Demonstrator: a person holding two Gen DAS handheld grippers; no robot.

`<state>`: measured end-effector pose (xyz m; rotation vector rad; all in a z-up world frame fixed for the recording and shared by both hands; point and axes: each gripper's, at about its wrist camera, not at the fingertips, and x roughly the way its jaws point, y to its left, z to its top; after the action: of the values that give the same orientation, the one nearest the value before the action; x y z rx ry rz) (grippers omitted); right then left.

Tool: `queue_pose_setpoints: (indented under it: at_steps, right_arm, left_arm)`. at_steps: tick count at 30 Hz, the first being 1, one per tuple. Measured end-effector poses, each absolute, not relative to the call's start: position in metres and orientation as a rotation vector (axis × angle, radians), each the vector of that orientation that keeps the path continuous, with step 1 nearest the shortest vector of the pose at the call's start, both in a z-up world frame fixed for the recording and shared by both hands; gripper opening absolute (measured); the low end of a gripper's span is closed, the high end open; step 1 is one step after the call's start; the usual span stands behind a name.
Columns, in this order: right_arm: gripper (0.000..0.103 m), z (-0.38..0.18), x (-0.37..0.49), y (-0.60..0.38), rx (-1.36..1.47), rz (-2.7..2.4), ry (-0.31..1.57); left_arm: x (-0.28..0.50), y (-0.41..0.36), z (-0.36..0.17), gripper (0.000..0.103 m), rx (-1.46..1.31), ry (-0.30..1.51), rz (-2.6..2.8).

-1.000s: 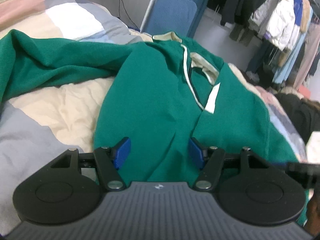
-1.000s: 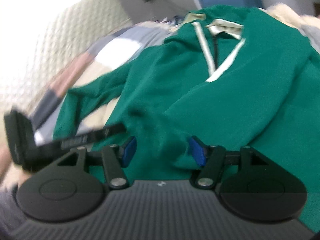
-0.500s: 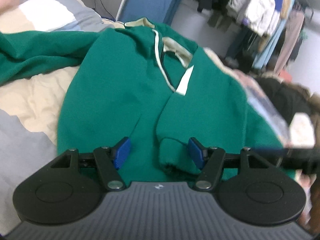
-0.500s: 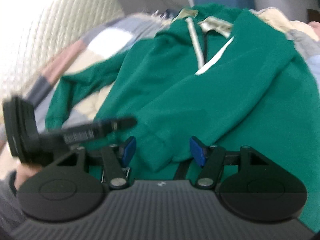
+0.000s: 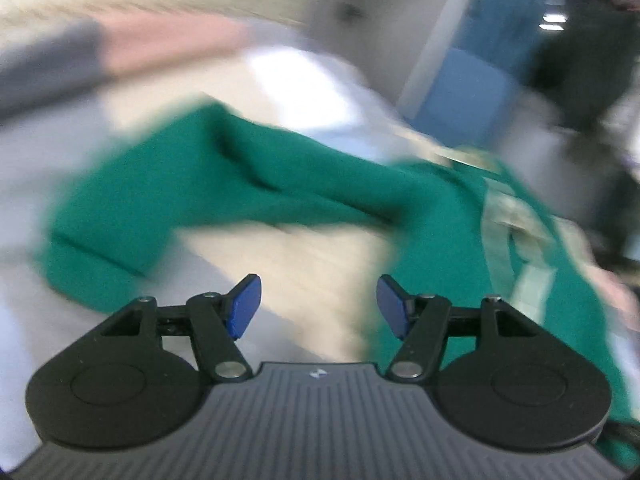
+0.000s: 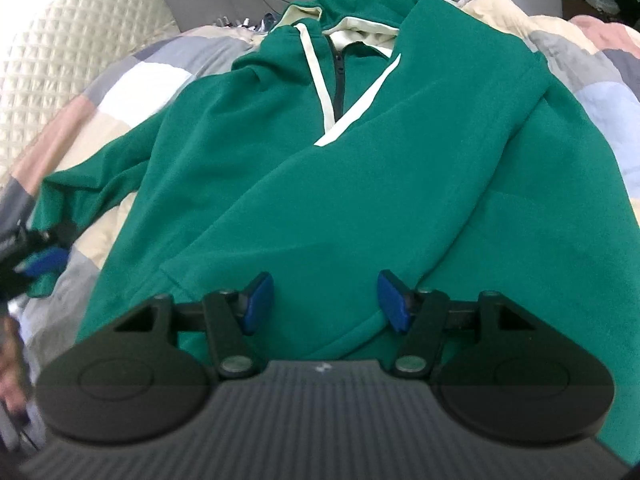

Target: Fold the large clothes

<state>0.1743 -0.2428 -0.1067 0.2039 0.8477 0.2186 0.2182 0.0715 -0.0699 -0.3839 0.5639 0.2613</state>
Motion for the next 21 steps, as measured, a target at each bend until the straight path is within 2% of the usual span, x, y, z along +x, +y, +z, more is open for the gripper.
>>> queue_pose_setpoints:
  at_steps: [5, 7, 11, 16, 17, 18, 20, 21]
  right_arm:
    - [0.061, -0.106, 0.176, -0.247, 0.212, 0.229, 0.842]
    - [0.061, -0.106, 0.180, -0.252, 0.233, 0.227, 0.834]
    - [0.061, -0.106, 0.190, -0.262, 0.310, 0.210, 0.832]
    - [0.061, -0.105, 0.198, -0.269, 0.345, 0.204, 0.823]
    - [0.061, -0.105, 0.199, -0.271, 0.350, 0.198, 0.814]
    - [0.061, -0.105, 0.199, -0.273, 0.356, 0.195, 0.813]
    - [0.061, -0.107, 0.202, -0.277, 0.380, 0.194, 0.818]
    - [0.061, -0.106, 0.202, -0.278, 0.392, 0.195, 0.819]
  left_arm:
    - [0.268, 0.110, -0.050, 0.070, -0.096, 0.617, 0.467]
    - [0.284, 0.121, -0.044, 0.074, 0.002, 0.634, 0.509]
    - [0.316, 0.139, -0.068, 0.075, 0.182, 0.788, 0.493]
    - [0.322, 0.149, -0.091, 0.072, 0.168, 0.856, 0.450]
    - [0.323, 0.148, -0.089, 0.057, 0.151, 0.858, 0.455]
    - [0.325, 0.148, -0.089, 0.035, 0.149, 0.862, 0.457]
    - [0.327, 0.135, -0.083, 0.014, 0.230, 0.852, 0.513]
    - [0.330, 0.128, -0.077, 0.010, 0.269, 0.837, 0.523]
